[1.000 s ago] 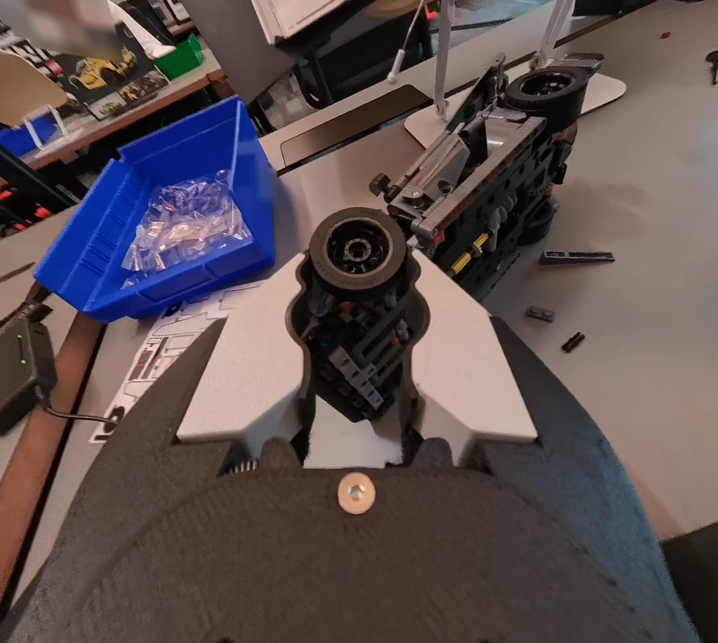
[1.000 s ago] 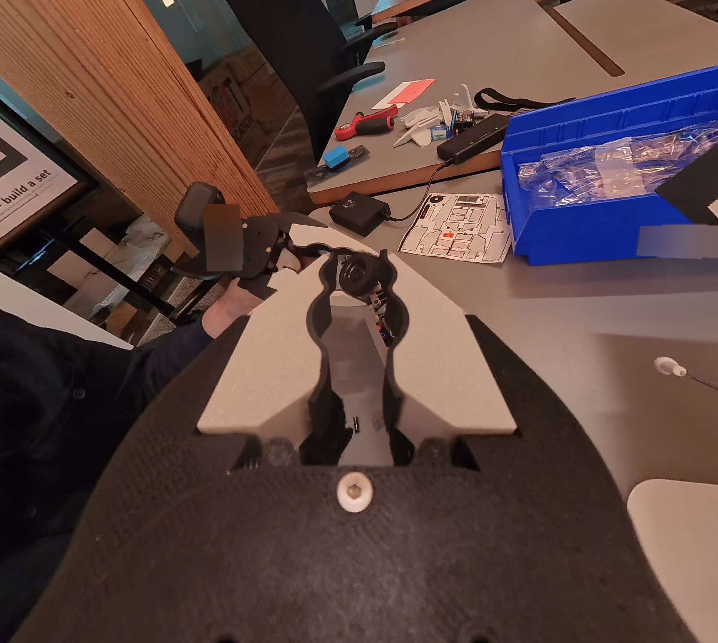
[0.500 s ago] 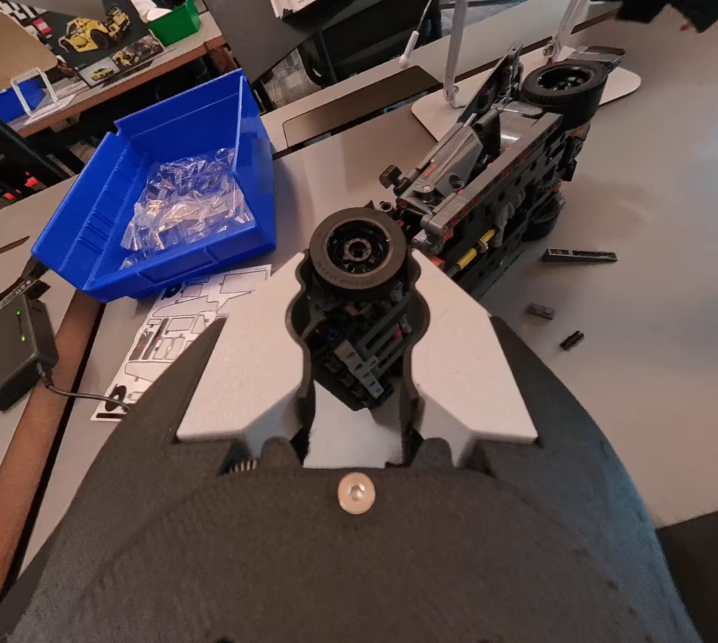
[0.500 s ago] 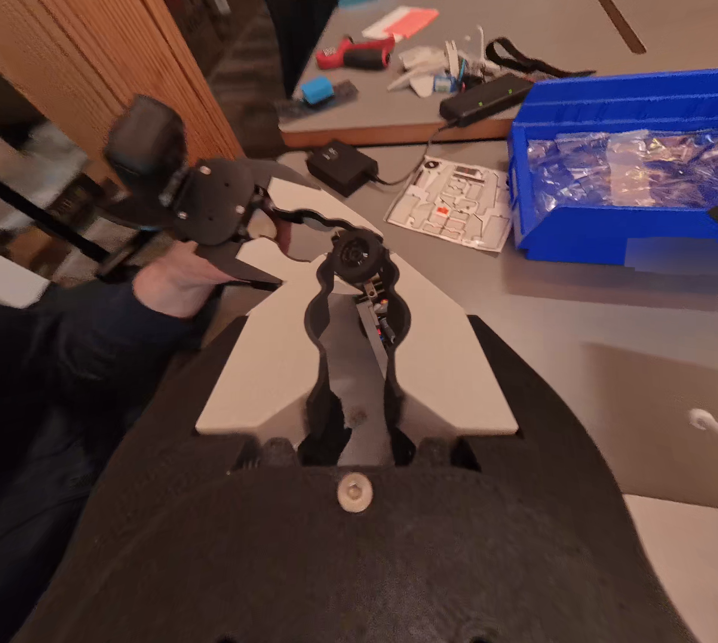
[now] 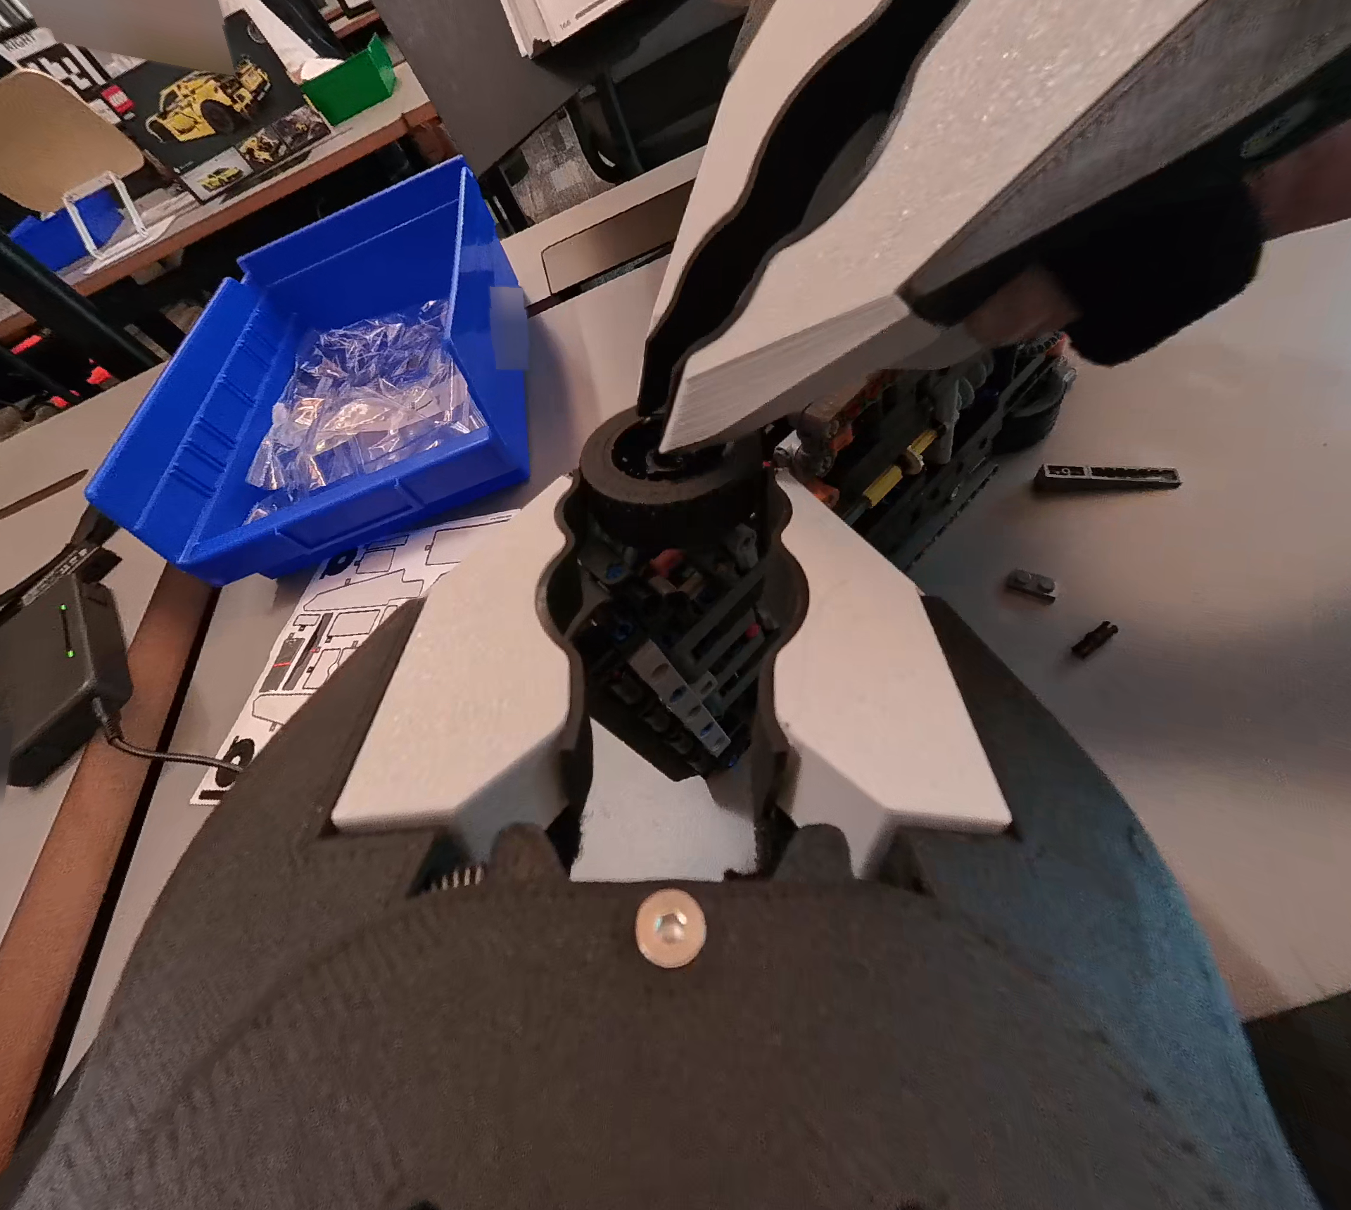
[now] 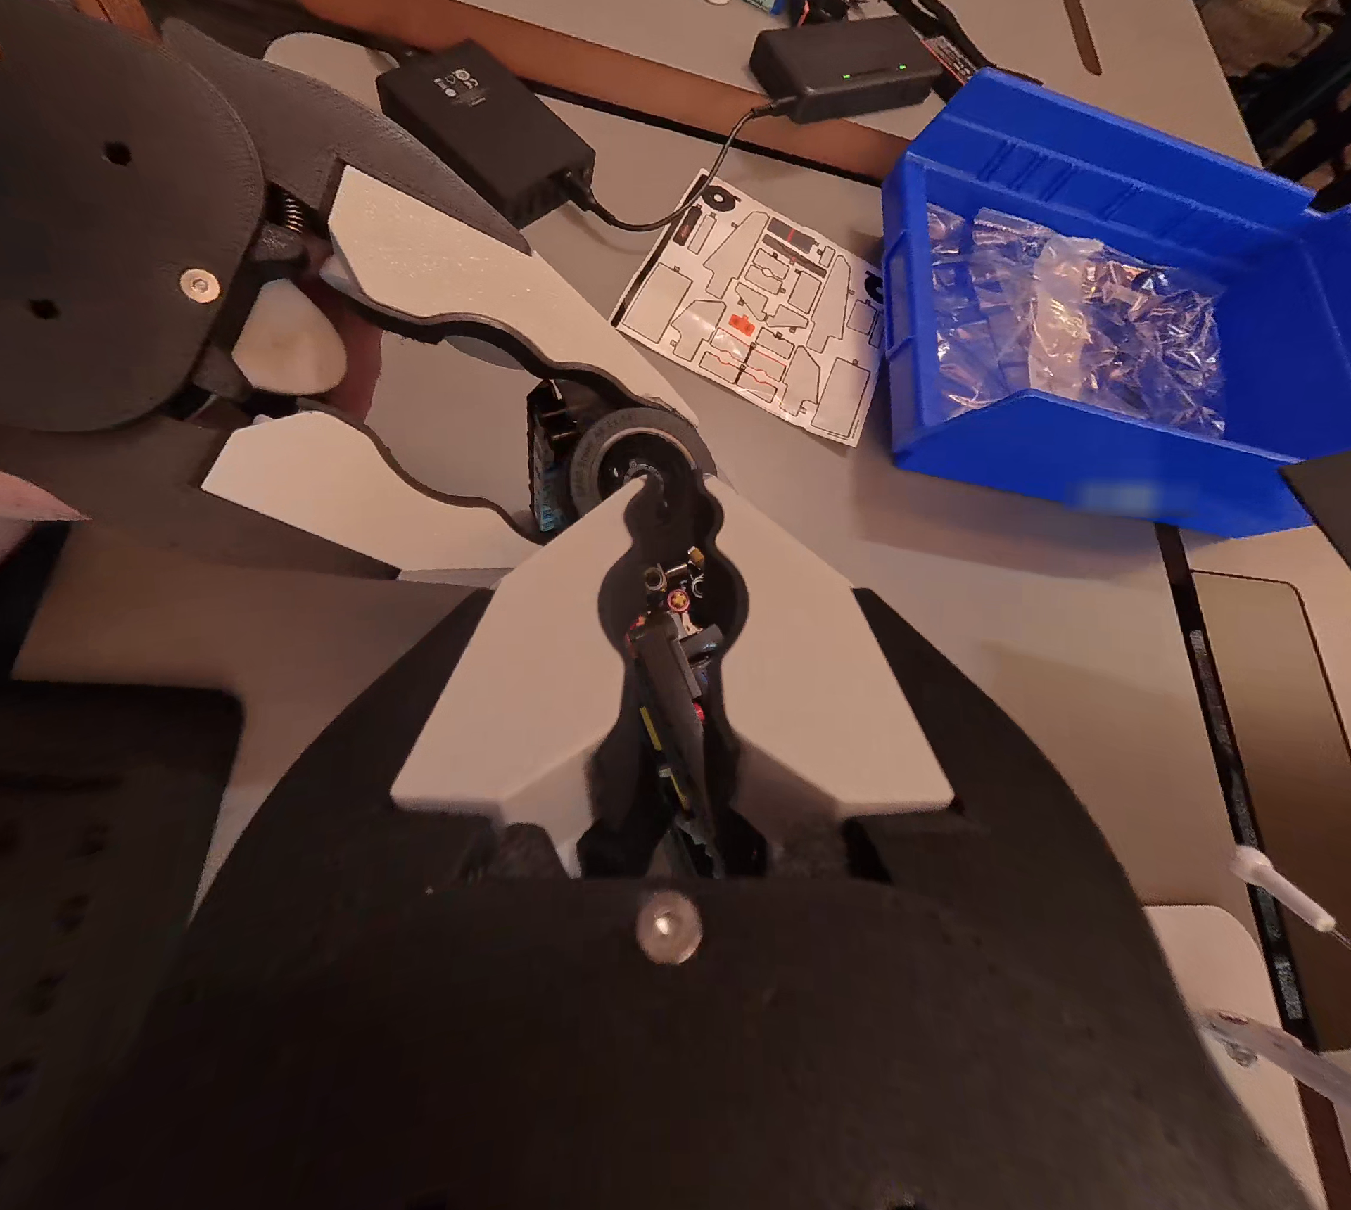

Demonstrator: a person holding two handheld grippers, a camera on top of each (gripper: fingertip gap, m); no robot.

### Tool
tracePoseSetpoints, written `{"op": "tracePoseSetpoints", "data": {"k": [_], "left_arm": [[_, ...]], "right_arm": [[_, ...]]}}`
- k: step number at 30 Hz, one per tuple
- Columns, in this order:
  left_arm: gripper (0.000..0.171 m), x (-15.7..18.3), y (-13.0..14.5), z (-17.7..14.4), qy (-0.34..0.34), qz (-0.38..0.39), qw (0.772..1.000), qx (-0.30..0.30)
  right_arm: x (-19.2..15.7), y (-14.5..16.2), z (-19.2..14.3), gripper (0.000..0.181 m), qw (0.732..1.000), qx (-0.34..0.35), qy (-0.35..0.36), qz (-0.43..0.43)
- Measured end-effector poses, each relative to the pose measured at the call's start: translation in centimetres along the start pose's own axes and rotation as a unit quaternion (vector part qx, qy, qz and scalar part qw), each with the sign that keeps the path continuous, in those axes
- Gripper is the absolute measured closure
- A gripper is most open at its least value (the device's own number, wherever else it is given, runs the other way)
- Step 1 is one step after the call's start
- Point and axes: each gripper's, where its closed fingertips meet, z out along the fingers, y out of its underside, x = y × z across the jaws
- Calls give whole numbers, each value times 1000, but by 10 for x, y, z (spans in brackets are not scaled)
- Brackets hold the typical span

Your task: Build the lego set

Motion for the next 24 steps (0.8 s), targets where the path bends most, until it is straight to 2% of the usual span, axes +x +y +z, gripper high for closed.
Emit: {"op": "tracePoseSetpoints", "data": {"k": [5, 7, 14, 24], "left_arm": [[124, -1, 0, -2, -8, 9, 1000, 4], [118, -4, -2, -6, -20, 13, 1000, 16], [128, 1, -6, -9, -6, 19, 999, 32], [129, 1, -1, -7, -11, 27, 999, 27]], "right_arm": [[-4, 0, 2, 179, 1000, 2, -13, 1], [-7, -1, 3, 180, 1000, 1, -16, -2], [-6, 0, 0, 180, 1000, -12, -9, -1], [-2, 4, -3, 181, 1000, -16, -15, -3]]}}
